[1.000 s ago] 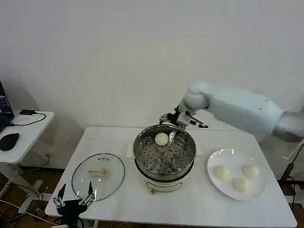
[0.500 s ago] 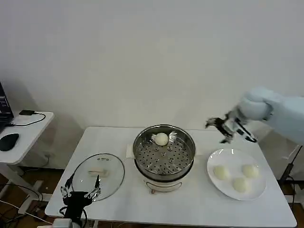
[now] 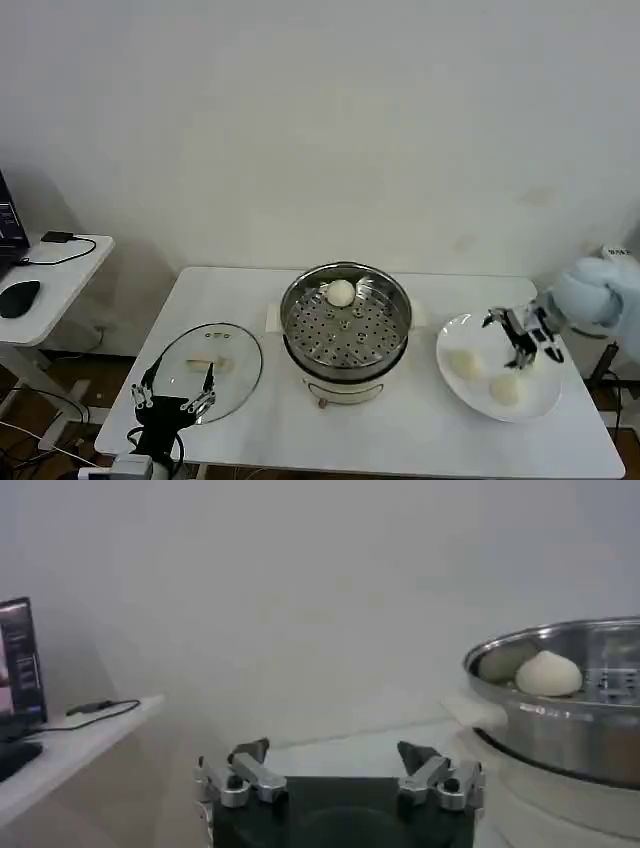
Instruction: Take steamed baozi put them in steamer then cover it.
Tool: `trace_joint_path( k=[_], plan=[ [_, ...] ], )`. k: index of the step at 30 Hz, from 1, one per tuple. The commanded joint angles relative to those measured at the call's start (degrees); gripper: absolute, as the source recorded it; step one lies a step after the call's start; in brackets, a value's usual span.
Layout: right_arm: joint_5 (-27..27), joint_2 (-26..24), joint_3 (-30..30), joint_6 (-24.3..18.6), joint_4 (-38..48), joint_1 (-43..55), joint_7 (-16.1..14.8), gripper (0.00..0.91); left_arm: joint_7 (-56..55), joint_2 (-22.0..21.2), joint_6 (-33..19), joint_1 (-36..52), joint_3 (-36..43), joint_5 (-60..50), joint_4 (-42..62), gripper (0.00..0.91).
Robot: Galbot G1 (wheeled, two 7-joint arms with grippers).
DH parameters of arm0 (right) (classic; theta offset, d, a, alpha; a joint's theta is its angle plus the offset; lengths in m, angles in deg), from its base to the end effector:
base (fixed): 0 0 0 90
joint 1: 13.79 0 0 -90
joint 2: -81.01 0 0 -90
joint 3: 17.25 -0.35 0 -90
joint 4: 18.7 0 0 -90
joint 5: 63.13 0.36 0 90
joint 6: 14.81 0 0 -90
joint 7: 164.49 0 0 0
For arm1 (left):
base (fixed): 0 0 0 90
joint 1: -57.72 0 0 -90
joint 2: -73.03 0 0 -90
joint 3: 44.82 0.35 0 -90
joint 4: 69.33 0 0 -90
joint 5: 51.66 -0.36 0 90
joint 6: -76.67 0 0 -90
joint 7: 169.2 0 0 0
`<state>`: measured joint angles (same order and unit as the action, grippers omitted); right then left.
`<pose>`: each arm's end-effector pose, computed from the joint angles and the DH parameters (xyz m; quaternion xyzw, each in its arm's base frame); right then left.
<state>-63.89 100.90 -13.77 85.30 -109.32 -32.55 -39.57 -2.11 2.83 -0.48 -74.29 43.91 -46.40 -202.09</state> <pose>0.4244 -0.2032 -0.1672 0.4963 -0.5215 0.5805 0.3805 0.1312 0.0413 -0.2492 0.0138 -0.9890 -0.1120 0.0954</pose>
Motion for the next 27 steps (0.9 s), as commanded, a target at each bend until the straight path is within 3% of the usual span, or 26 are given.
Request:
trace_joint_path(
  k=[1, 14, 24, 27],
  plan=[
    [0.6, 3.9, -11.6, 5.2, 6.0, -15.3, 0.8, 0.907, 0.5, -0.2, -0.2, -0.9, -0.2, -0.7, -0.4, 0.907],
    [-0.7, 12.5, -13.6, 3.3, 16.4, -16.2, 2.0, 0.907, 0.4, -1.0, -0.8, -1.7, -0.6, -2.3, -0.1, 0.907],
    [-1.3, 16.9, -13.8, 2.6, 19.5, -16.4, 2.2, 0.907, 0.5, -1.2, -0.9, -2.1, -0.8, -2.6, -0.2, 0.907],
    [-1.4, 17.8, -14.1, 2.7, 20.0, -16.5, 2.3, 0.836, 0.4, -1.2, -1.0, -2.2, -0.8, -2.7, 0.0, 0.907]
  ],
)
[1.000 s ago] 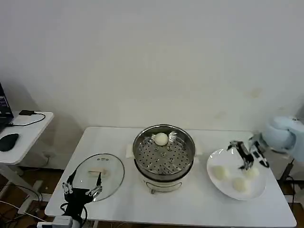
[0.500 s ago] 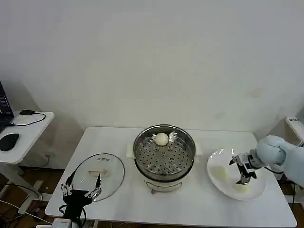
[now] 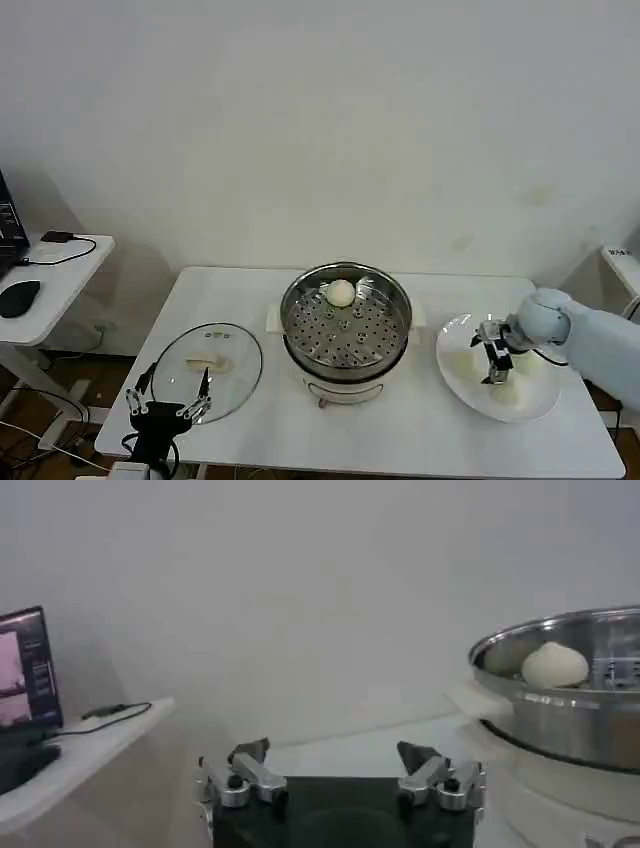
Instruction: Take steamed baozi put them in steamer then cover it.
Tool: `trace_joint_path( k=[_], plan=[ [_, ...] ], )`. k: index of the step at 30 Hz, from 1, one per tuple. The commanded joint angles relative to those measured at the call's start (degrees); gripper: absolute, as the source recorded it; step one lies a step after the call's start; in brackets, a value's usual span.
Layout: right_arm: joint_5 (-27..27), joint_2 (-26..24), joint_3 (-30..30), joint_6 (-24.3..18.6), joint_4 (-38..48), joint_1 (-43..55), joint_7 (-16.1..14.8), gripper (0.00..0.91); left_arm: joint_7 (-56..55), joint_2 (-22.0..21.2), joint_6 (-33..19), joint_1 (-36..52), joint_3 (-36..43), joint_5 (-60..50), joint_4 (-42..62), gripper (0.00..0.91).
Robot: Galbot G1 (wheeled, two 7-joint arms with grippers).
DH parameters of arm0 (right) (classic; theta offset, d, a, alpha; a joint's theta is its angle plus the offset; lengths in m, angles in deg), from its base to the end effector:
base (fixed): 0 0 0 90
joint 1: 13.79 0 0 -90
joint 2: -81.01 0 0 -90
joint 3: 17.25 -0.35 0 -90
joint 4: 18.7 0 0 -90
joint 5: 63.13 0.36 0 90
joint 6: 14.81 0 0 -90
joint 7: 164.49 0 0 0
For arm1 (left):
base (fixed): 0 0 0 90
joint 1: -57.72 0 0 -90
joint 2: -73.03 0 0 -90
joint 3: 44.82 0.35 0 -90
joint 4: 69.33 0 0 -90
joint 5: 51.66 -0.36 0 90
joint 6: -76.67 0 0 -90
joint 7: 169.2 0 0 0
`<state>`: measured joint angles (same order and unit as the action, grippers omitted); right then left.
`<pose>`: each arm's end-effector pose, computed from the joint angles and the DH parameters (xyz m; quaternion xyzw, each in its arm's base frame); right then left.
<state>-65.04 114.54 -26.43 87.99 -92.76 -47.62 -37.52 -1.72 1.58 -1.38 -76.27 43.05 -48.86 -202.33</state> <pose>0.4733 -0.1854 -0.2508 0.4780 -0.5599 0.5341 0.4157 0.1227 0.0425 -0.2518 0.0218 -0.9869 -0.1264 0.0977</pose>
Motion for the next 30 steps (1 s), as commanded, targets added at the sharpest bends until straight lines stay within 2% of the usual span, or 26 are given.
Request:
trace_joint_path(
  k=[1, 3, 6, 8, 17, 23, 27, 30],
  plan=[
    [-0.3, 4.3, -1.4, 0.0, 3.6, -1.5, 0.2, 0.816, 0.0, 0.0, -0.1, -0.2, 0.1, -0.2, 0.2, 0.907],
    [-0.3, 4.4, -1.4, 0.1, 3.6, -1.4, 0.2, 0.756, 0.0, 0.0, -0.2, -0.2, 0.0, -0.2, 0.2, 0.907],
    [-0.6, 4.3, -1.4, 0.4, 3.5, -1.3, 0.1, 0.715, -0.1, 0.0, -0.3, -0.4, -0.1, -0.1, 0.1, 0.907],
    [-0.8, 4.0, -1.3, 0.5, 3.5, -1.2, 0.0, 0.625, -0.2, -0.1, -0.3, -0.4, -0.1, -0.1, 0.1, 0.907],
    [-0.3, 2.1, -0.9, 1.2, 1.5, 0.0, -0.8, 0.625, -0.3, -0.3, -0.4, -0.5, 0.1, -0.2, 0.0, 0.907],
    [3.8, -3.2, 4.7, 2.4, -4.8, 10.8, -1.6, 0.635, -0.3, 0.0, -0.3, -0.1, 0.2, 0.1, 0.2, 0.907],
    [8.0, -6.8, 12.8, 3.3, -10.8, 23.3, -2.1, 0.635, -0.3, 0.4, -0.2, 0.7, 0.3, 0.4, 0.6, 0.907],
    [11.5, -7.5, 18.9, 4.1, -14.9, 32.9, -2.3, 0.635, -0.3, 0.5, -0.1, 1.4, 0.6, 0.4, 0.9, 0.907]
  ],
)
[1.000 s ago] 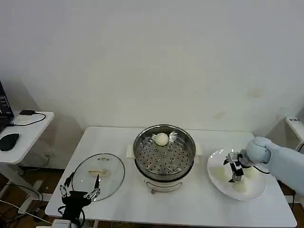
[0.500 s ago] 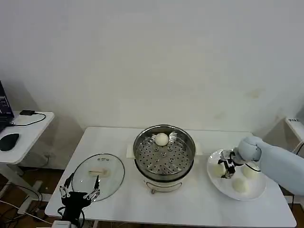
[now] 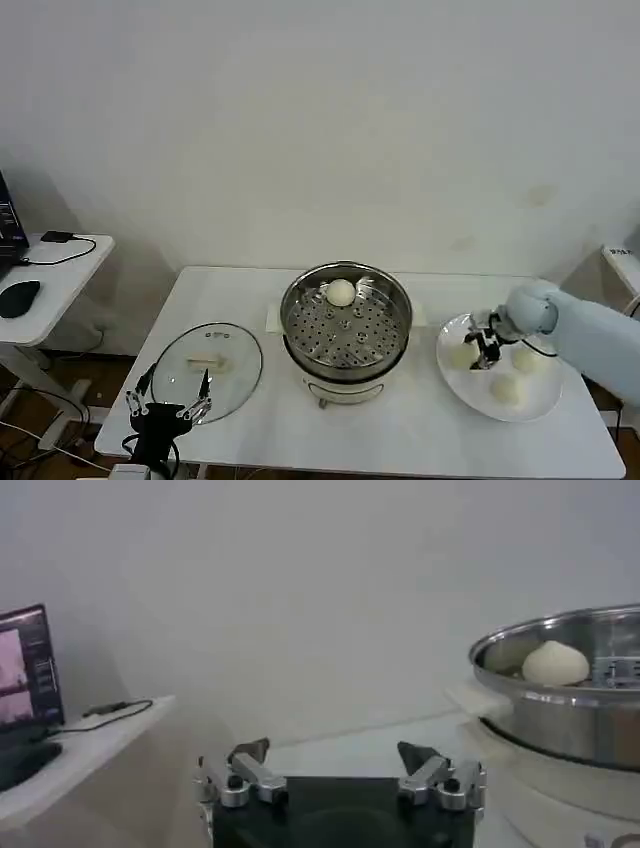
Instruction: Take steamed baozi put them in steamer then cover it.
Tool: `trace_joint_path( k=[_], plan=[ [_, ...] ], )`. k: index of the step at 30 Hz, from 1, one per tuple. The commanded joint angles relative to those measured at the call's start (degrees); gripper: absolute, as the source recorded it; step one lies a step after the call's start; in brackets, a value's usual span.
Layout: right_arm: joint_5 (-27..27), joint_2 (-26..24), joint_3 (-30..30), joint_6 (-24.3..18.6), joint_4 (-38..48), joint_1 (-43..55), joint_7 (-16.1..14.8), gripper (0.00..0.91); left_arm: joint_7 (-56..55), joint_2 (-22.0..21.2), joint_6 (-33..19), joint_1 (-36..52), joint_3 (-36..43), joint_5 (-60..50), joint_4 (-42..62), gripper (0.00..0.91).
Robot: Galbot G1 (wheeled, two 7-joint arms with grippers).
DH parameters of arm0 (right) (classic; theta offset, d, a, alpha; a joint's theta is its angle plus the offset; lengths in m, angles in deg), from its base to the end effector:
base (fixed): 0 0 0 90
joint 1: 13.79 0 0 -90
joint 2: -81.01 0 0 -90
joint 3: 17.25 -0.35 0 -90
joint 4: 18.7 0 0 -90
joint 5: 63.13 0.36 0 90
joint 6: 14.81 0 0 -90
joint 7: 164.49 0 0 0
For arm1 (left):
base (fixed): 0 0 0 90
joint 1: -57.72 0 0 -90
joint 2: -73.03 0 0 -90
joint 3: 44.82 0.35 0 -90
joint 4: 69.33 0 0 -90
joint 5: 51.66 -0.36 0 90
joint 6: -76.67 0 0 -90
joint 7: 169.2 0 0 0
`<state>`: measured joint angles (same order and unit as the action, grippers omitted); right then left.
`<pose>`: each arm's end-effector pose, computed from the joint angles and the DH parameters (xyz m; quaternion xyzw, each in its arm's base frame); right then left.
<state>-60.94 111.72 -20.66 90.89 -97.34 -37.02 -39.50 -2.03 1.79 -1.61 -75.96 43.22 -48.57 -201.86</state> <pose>0.4842 -0.1820 -0.1850 0.4628 -0.5728 0.5411 0.4061 0.1240 0.0429 -0.2540 0.0227 -0.9871 -0.1251 0.0974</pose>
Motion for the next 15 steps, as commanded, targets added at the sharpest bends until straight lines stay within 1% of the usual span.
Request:
trace_joint_path(
  k=[1, 2, 5, 8, 10, 11, 12, 15],
  plan=[
    [8.0, -4.7, 14.8, 1.5, -11.0, 25.2, -0.4, 0.635, 0.1, 0.3, 0.1, 1.3, 0.4, 0.1, 0.4, 0.907],
    [9.2, -4.5, 17.1, 1.9, -12.5, 29.4, -0.3, 0.635, 0.0, 0.3, 0.1, 1.6, 0.6, 0.2, 0.5, 0.907],
    [13.2, -2.9, 21.9, 3.2, -14.9, 36.6, -0.1, 0.635, 0.1, 0.3, 0.1, 2.1, 0.7, 0.4, 0.6, 0.907],
    [18.2, 0.5, 25.4, 5.5, -16.8, 41.9, 0.9, 0.645, 0.0, 0.4, 0.1, 2.6, 0.7, 0.7, 0.8, 0.907],
    [20.9, 3.5, 26.2, 7.2, -17.8, 43.2, 1.7, 0.645, -0.1, 0.4, 0.1, 3.1, 0.7, 0.7, 0.9, 0.907],
    [23.2, 5.7, 26.5, 8.5, -18.1, 43.6, 2.4, 0.645, -0.2, 0.3, 0.1, 3.4, 0.8, 0.7, 1.1, 0.907],
    [23.9, 6.1, 26.5, 8.9, -18.3, 43.6, 2.6, 0.645, -0.3, 0.2, 0.1, 3.5, 0.8, 0.7, 1.1, 0.907],
    [28.3, 12.6, 26.4, 12.0, -18.1, 42.7, 4.7, 0.645, -0.5, 0.2, 0.1, 4.2, 0.8, 0.7, 1.5, 0.907]
  ],
)
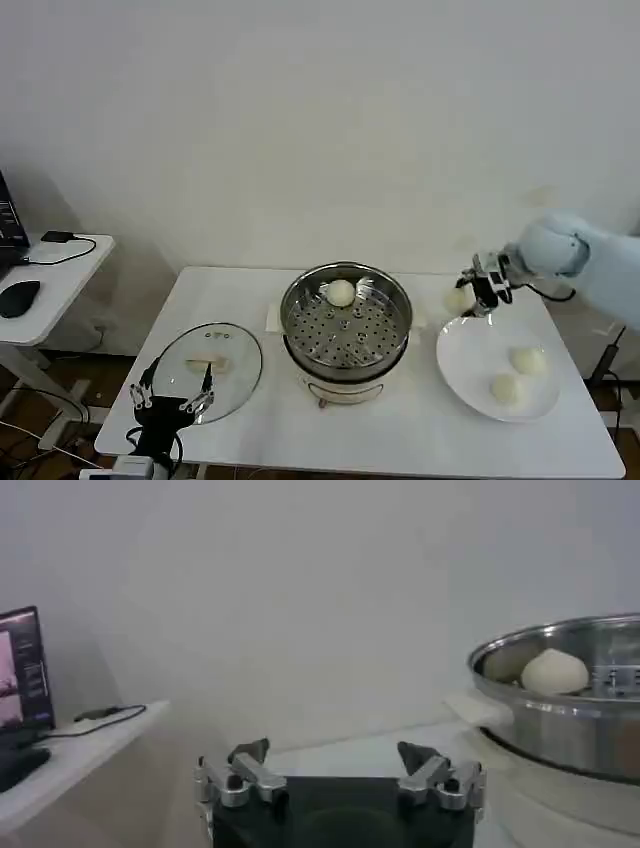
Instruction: Take steamed baozi put them in steamer then cover it.
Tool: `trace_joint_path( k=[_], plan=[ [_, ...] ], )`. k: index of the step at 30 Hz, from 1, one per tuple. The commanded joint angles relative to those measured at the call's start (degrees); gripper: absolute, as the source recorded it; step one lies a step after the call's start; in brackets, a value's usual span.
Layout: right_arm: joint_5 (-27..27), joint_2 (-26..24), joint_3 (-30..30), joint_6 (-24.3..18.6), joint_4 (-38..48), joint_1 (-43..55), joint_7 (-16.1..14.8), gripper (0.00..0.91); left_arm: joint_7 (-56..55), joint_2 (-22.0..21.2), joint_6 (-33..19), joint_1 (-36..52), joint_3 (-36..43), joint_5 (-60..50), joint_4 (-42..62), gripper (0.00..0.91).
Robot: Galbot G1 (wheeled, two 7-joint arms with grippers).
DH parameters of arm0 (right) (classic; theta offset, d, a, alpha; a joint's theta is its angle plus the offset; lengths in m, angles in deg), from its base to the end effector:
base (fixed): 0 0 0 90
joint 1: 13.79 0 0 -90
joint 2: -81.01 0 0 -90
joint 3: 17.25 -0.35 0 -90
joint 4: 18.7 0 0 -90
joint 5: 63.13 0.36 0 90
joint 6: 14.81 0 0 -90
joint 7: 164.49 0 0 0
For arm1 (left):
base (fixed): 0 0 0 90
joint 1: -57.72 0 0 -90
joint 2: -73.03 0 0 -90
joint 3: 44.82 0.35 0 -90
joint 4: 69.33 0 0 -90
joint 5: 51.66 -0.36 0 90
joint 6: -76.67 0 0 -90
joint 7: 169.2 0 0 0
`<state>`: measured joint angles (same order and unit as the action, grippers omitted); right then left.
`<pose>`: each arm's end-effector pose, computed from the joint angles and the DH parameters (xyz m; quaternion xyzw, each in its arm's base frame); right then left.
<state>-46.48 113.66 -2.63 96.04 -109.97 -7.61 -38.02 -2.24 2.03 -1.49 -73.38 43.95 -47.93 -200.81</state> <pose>0.4848 -0.1001 -0.0389 0.4759 -0.5930 0.5703 0.3107 0.1351 0.0418 -0.2553 0.0221 -0.9887 -0.1194 0.0874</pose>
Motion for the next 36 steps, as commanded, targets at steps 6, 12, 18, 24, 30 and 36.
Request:
trace_joint_path(
  k=[6, 12, 18, 24, 30, 36],
  plan=[
    [21.6, 20.7, 6.5, 11.5, -1.8, 8.7, 8.8, 0.645, -0.5, 0.3, -0.2, 2.1, -0.4, 0.3, 0.9, 0.907],
    [24.7, 29.4, 5.4, 14.4, 2.9, 2.9, 11.4, 0.645, -0.8, -0.3, -0.9, 2.4, -0.6, -0.7, 1.3, 0.907],
    [23.8, 36.3, 4.8, 15.7, 10.4, -2.6, 12.7, 0.645, -0.8, -1.1, -1.0, 2.7, -0.6, -1.1, 1.0, 0.907],
    [22.7, 39.0, 5.7, 16.4, 12.9, -4.7, 12.6, 0.645, -0.9, -1.5, -1.5, 2.4, -0.8, -1.1, 1.2, 0.907],
    [21.1, 40.3, 4.9, 16.3, 15.0, -6.7, 12.5, 0.645, -0.9, -1.7, -1.6, 2.2, -0.6, -1.3, 1.0, 0.907],
    [19.6, 40.4, 4.9, 16.1, 15.7, -6.8, 12.1, 0.645, -0.8, -1.8, -1.8, 1.9, -0.6, -1.5, 1.0, 0.907]
  ],
)
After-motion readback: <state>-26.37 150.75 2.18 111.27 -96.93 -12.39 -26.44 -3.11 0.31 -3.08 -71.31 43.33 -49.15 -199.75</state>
